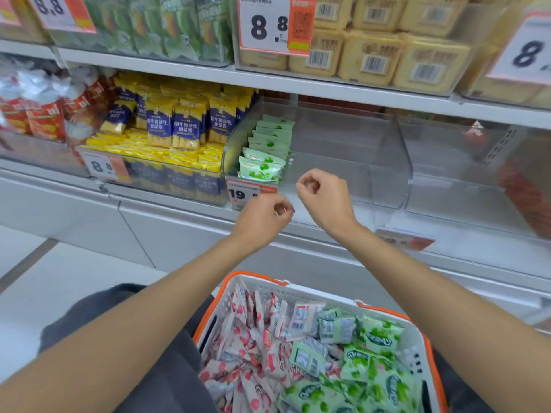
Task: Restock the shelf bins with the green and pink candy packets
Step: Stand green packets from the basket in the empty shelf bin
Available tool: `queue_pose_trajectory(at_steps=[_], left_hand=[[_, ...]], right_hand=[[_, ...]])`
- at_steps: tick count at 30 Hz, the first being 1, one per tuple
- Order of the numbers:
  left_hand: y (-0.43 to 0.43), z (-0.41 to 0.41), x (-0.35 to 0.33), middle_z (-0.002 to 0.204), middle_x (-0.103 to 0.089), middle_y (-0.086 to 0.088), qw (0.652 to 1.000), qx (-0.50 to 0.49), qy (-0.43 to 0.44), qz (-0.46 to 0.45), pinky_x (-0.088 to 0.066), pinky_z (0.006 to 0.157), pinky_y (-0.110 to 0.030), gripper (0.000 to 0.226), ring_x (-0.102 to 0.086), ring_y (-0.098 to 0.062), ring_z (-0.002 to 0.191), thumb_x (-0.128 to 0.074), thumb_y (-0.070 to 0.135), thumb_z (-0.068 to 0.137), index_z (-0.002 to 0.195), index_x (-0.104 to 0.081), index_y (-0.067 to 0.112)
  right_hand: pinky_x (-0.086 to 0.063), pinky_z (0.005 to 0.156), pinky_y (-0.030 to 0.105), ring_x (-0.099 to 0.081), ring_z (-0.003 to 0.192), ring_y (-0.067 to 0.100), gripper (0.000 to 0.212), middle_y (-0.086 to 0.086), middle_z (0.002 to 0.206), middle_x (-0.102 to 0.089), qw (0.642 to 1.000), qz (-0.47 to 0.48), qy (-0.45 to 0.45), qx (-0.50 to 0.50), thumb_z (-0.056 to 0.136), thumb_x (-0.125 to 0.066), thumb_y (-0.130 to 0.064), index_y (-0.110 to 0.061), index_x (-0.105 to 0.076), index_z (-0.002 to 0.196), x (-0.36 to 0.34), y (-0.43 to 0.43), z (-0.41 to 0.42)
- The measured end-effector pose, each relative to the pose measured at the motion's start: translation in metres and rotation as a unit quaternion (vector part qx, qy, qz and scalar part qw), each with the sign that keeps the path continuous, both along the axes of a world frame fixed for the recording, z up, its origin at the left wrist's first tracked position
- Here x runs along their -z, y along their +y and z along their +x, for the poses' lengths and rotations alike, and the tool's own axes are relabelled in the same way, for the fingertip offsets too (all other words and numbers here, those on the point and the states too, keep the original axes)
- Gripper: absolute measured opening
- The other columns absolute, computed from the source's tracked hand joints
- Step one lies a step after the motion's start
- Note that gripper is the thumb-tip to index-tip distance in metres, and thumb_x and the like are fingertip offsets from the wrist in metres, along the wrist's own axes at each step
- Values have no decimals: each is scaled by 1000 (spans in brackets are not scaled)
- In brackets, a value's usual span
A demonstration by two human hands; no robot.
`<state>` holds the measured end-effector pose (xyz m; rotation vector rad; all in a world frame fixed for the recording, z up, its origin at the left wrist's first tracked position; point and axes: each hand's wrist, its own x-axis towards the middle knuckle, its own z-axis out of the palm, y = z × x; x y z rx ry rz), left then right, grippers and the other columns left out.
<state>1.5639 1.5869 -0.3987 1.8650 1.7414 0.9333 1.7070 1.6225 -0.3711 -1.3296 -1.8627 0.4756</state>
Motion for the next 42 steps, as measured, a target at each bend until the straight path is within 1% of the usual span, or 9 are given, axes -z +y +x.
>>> queue_pose_trajectory(at_steps=[5, 9, 12, 16, 20, 23, 30, 35, 42], left_hand=[[-25, 26, 54, 87, -73, -6, 980, 91, 34, -171, -48, 72, -28, 12, -59, -13, 75, -67, 16, 89, 90, -76, 8], [-34, 43, 76, 95, -71, -4, 950, 188, 88, -233, -48, 72, -20, 18, -59, -10, 79, -64, 18, 93, 99, -74, 5], [-40, 55, 82, 89, -64, 3, 933, 230, 126, -247, -45, 72, -20, 17, -57, -9, 81, -63, 19, 93, 101, -73, 7], [-42, 63, 89, 90, -65, 9, 924, 251, 124, -261, -48, 75, -19, 14, -59, -8, 85, -62, 19, 94, 101, -73, 13], [-45, 67, 95, 94, -65, 7, 917, 263, 137, -267, -47, 75, -18, 13, -60, -9, 87, -61, 19, 94, 101, -71, 15], [-48, 68, 98, 97, -67, 3, 911, 265, 142, -281, -52, 82, -28, 10, -63, -16, 92, -62, 20, 94, 99, -70, 19], [-56, 80, 94, 122, -54, 5, 914, 234, 15, -331, -45, 90, -25, 53, -57, -14, 112, -69, 35, 89, 136, -49, 21], [-50, 79, 73, 98, -73, 1, 913, 159, -196, -319, -53, 72, -18, 15, -68, -5, 84, -66, 21, 92, 105, -70, 15], [-35, 57, 52, 108, -70, -18, 866, 34, -385, -316, -61, 73, -28, 11, -68, -25, 92, -58, 9, 96, 105, -63, 4]], right_hand=[[-49, 69, 35, -60, 76, 23, 18, 0, 77, -66, 972, -126, -189, -55, 93, -53, -26, -17, -64, 83, 87, -54, 68], [-47, 88, 34, -62, 99, 30, 21, 11, 106, -69, 879, -309, -342, -122, 94, -48, -17, -11, -68, 98, 149, -79, 123], [-44, 92, 32, -60, 91, 34, 24, 21, 107, -68, 814, -396, -404, -133, 95, -45, -13, -5, -62, 81, 175, -86, 147], [-51, 86, 42, -58, 112, 33, 44, 18, 133, -54, 727, -480, -470, -142, 90, -45, -3, -2, -51, 134, 197, -106, 180], [-53, 88, 43, -56, 114, 33, 79, 15, 138, -46, 742, -484, -441, -141, 87, -47, 2, -17, -12, 155, 210, -132, 195], [-52, 88, 42, -60, 103, 31, 78, 13, 117, -60, 778, -440, -436, -101, 86, -52, 0, -15, -16, 153, 217, -141, 196], [-52, 79, 35, -59, 82, 16, 54, 1, 92, -61, 917, -378, -94, -84, 79, -76, -10, -17, -54, 128, 136, -108, 150], [-50, 80, 20, -60, 91, 10, 55, 0, 102, -64, 955, -289, 49, -44, 78, -80, -19, -23, -53, 126, 92, -94, 128], [-58, 80, 30, -69, 85, 17, 25, 7, 100, -72, 868, -397, 296, 32, 84, -73, -11, -7, -65, 108, 78, -81, 113]])
